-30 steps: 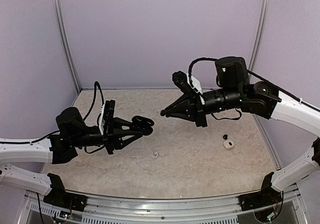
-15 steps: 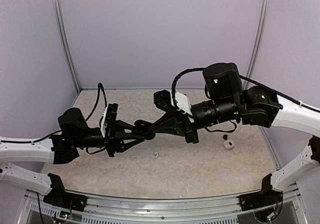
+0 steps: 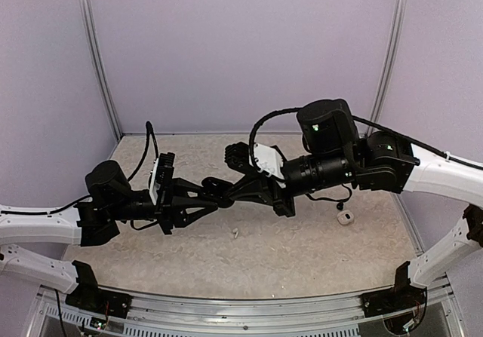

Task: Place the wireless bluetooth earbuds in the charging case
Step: Place the right earbud in the right side groove of the charging case.

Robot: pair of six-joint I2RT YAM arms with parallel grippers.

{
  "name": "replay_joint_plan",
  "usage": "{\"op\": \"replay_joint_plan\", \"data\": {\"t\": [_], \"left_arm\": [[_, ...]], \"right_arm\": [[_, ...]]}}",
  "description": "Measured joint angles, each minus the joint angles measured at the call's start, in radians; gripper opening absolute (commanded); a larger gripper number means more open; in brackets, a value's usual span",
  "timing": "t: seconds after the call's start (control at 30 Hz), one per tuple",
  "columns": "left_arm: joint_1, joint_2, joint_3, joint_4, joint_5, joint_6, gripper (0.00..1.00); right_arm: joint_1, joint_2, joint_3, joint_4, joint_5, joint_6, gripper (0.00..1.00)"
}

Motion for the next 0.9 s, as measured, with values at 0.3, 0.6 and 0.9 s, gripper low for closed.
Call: {"op": "replay_joint_plan", "data": {"t": [0.3,0.6,0.9], "left_arm": [[0.000,0.000,0.000,0.007,0.006,-0.007,0.00],[-0.003,-0.001,0.000,0.026,0.014,-0.019,0.00],[-0.003,-0.005,0.000,0.033,0.014,-0.026,0.00]], "right_arm": [[0.000,0.006,0.000,0.008,0.007,-0.004,0.05],[0.000,0.009,-0.002,0.045,0.007,-0.003,0.08],[0.000,0.010,-0.008,0.051,0.006,-0.001,0.21]]}}
